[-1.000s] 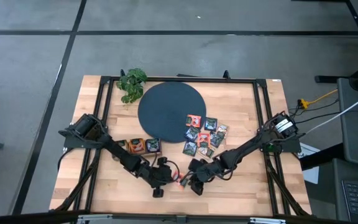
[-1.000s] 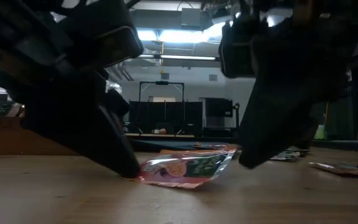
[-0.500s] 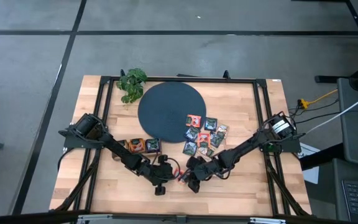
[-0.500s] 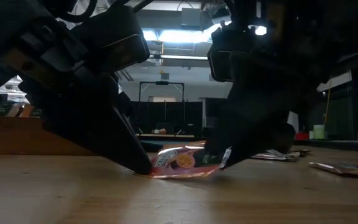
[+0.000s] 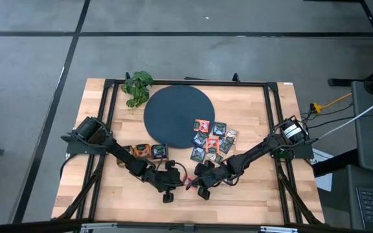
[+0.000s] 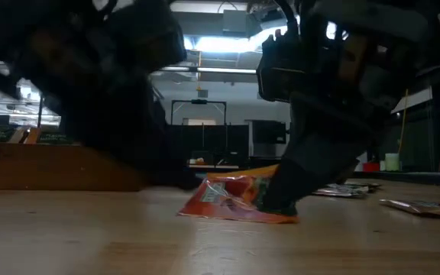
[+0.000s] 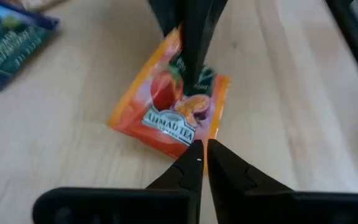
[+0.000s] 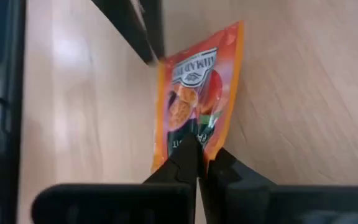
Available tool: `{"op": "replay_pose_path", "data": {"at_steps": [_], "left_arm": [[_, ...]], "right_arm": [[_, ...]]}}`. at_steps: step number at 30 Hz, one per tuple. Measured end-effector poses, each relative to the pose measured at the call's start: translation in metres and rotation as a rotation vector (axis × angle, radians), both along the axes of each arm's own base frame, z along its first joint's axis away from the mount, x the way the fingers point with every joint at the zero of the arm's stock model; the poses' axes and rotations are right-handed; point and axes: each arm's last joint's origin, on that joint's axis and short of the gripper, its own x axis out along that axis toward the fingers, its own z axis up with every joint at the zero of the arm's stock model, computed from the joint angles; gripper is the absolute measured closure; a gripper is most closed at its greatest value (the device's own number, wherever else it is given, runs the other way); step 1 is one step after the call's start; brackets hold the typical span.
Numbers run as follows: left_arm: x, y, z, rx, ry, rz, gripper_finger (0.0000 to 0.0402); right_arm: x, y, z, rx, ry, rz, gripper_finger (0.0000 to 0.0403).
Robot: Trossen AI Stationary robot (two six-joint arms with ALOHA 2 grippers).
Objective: Pick & Place Tea
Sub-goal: Put the orange tea bag into the middle section of the wooden organizer
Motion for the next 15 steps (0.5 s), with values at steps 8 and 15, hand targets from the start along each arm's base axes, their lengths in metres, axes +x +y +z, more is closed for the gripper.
{"op": "replay_pose_path", "data": {"at_steps": [8, 15], "left_arm": [[0.002, 0.007, 0.031, -0.051, -0.083, 0.023, 0.0324], [0.011, 0.026, 0.037, -0.201, -0.04, 0.002, 0.0271]], "right_arm": [[0.002, 0.002, 0.003, -0.019, -0.006, 0.109, 0.0399], [0.017, 0.009, 0.022, -0.076, -0.094, 0.2, 0.0399]]}}
